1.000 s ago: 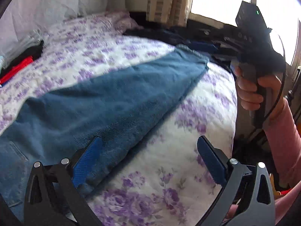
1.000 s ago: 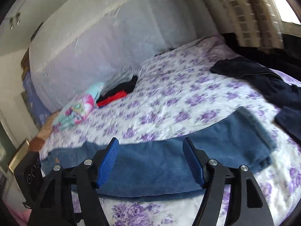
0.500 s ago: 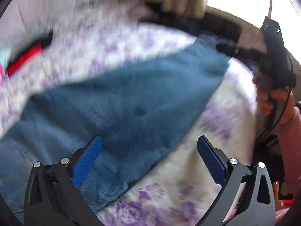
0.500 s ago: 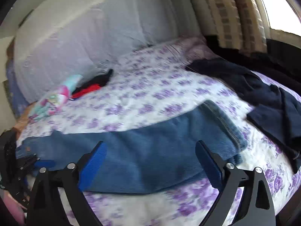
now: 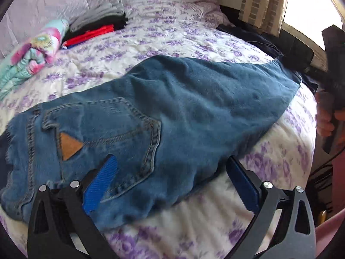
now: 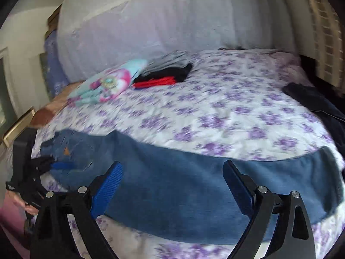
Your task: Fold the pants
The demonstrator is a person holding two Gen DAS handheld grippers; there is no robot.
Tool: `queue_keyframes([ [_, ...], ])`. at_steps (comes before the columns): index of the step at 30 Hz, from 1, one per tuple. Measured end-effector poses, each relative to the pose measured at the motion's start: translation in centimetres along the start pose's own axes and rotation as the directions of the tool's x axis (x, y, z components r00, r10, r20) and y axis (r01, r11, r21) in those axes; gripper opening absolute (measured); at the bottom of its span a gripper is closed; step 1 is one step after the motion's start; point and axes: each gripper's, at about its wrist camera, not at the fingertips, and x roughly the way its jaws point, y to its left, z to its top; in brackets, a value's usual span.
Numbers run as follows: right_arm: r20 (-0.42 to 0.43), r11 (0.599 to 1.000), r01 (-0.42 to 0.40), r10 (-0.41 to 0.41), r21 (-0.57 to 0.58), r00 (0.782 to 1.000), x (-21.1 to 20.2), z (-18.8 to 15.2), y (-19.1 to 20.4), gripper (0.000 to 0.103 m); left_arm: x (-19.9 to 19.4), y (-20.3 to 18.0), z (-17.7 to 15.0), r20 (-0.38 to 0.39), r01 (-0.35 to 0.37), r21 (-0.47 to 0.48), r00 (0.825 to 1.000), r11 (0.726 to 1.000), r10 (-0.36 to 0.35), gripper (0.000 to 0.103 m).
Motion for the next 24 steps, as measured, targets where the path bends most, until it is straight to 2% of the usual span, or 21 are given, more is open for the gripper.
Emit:
queue_keyframes([
  [1, -0.085, 0.999, -0.001, -0.003, -0.045, 0.996, 1.8, -0.8, 1.0, 0.098, -0.1, -0.9, -0.5, 0.008, -0.055, 0.047, 0.998, 0.997, 0.054, 0.098],
  [2, -0.183, 0.996, 0.016, -0.032, -0.087, 0.983, 3.8, -2.0, 1.8, 0.098, -0.2, -1.6, -0.8, 0.016, -0.101, 0.086, 0.995, 0.991, 0.100, 0.098],
  [3, -0.219, 0.989, 0.050, -0.080, -0.140, 0.972, 5.0, -3.2, 2.4, 0.098, -0.4, -2.0, -1.0, 0.022, -0.121, 0.109, 0.993, 0.987, 0.119, 0.098],
  [4, -0.169, 0.983, 0.075, -0.104, -0.167, 0.980, 4.3, -3.4, 3.0, 0.098, -0.8, -2.4, -0.9, 0.027, -0.129, 0.128, 0.992, 0.983, 0.127, 0.098],
  [6, -0.213, 0.982, 0.043, -0.082, -0.183, 0.974, 3.6, -2.2, 3.5, 0.098, -2.2, -1.8, -0.2, 0.055, -0.091, 0.129, 0.995, 0.988, 0.084, 0.098],
  [8, -0.156, 0.984, 0.003, -0.032, -0.180, 0.987, 2.4, -0.1, 4.0, 0.098, -3.7, -0.9, 1.1, 0.121, -0.024, 0.102, 0.993, 0.995, 0.011, 0.098],
  [10, -0.110, 0.982, -0.092, 0.074, -0.165, 0.991, 1.9, 2.3, 4.7, 0.098, -3.0, -0.2, 2.4, 0.141, 0.016, 0.068, 0.990, 0.998, -0.026, 0.098],
  [12, -0.115, 0.974, -0.184, 0.170, -0.129, 0.979, 3.2, 4.7, 5.1, 0.098, -0.8, 0.6, 3.6, 0.093, 0.039, -0.002, 0.995, 0.999, -0.039, 0.098],
  [13, -0.123, 0.968, -0.223, 0.209, -0.114, 0.970, 3.9, 5.5, 5.4, 0.098, 1.2, 1.4, 3.9, 0.024, 0.073, -0.067, 0.997, 0.995, -0.071, 0.098],
  [14, -0.137, 0.960, -0.260, 0.245, -0.104, 0.960, 4.9, 6.2, 5.6, 0.098, 2.3, 1.6, 3.9, -0.011, 0.090, -0.094, 0.996, 0.992, -0.091, 0.098],
  [16, -0.185, 0.949, -0.298, 0.276, -0.103, 0.943, 7.7, 7.5, 6.5, 0.098, 2.9, 1.7, 3.5, -0.008, 0.093, -0.083, 0.996, 0.992, -0.094, 0.098],
  [18, -0.230, 0.949, -0.293, 0.260, -0.120, 0.938, 10.4, 8.2, 7.1, 0.098, 2.7, 1.3, 3.5, 0.001, 0.081, -0.059, 0.997, 0.995, -0.081, 0.098],
  [20, -0.299, 0.940, -0.324, 0.280, -0.107, 0.912, 13.1, 8.5, 7.3, 0.098, 3.0, 1.0, 3.5, 0.001, 0.065, -0.041, 0.998, 0.997, -0.065, 0.098],
  [21, -0.347, 0.933, -0.346, 0.294, -0.097, 0.891, 14.2, 8.5, 7.5, 0.098, 3.0, 0.9, 3.4, 0.002, 0.059, -0.035, 0.998, 0.998, -0.059, 0.098],
  [23, -0.454, 0.900, -0.429, 0.350, -0.081, 0.819, 15.4, 8.0, 8.4, 0.098, 3.2, 0.7, 3.4, 0.002, 0.054, -0.027, 0.999, 0.998, -0.054, 0.098],
  [24, -0.483, 0.879, -0.468, 0.374, -0.086, 0.791, 15.2, 7.7, 8.9, 0.098, 3.2, 0.8, 3.3, 0.003, 0.053, -0.025, 0.999, 0.998, -0.053, 0.099],
])
